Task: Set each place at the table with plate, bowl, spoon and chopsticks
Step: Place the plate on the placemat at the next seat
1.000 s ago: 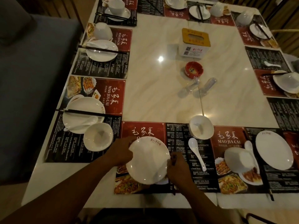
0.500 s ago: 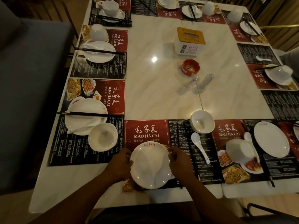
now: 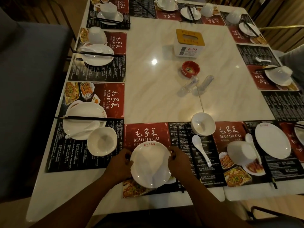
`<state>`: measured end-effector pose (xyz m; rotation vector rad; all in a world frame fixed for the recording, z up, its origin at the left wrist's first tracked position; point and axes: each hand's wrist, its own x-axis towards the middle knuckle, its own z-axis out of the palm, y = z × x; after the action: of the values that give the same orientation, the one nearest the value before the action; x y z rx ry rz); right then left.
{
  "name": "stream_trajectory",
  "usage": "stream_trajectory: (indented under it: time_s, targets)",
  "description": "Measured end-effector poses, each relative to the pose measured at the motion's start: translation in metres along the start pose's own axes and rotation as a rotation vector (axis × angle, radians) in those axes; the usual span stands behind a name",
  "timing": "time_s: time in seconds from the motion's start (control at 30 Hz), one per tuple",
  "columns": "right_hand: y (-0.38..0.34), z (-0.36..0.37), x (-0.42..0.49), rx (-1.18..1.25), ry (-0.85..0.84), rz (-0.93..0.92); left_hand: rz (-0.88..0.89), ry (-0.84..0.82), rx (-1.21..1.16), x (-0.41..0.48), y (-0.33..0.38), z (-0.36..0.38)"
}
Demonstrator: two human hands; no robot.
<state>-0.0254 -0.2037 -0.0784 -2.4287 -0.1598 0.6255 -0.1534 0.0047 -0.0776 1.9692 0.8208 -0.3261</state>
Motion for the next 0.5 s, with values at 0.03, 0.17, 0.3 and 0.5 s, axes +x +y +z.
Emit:
stream_trajectory:
  time_s: [0.03,0.17,0.3,0.5]
  targets:
    - [0.001,0.0003,-0.0004,0.001,-0.003,-0.002,-0.003,0.0,-0.009,-0.0002,-0.0005,0.0]
    - [0.0005,0.0,0.0008,0.006,-0.023,0.015,-0.005,0.001,-0.024,-0.0004,-0.0026,0.0001]
    - [0.0004,-0.0004,0.0023,0.009,-0.034,0.018,-0.009,0.01,-0.056,-0.001,-0.0028,0.0001]
    - [0.0019,-0.003,0.0024,0.0,-0.048,0.002,0.004,0.03,-0.054,-0.0017,-0.0035,0.001]
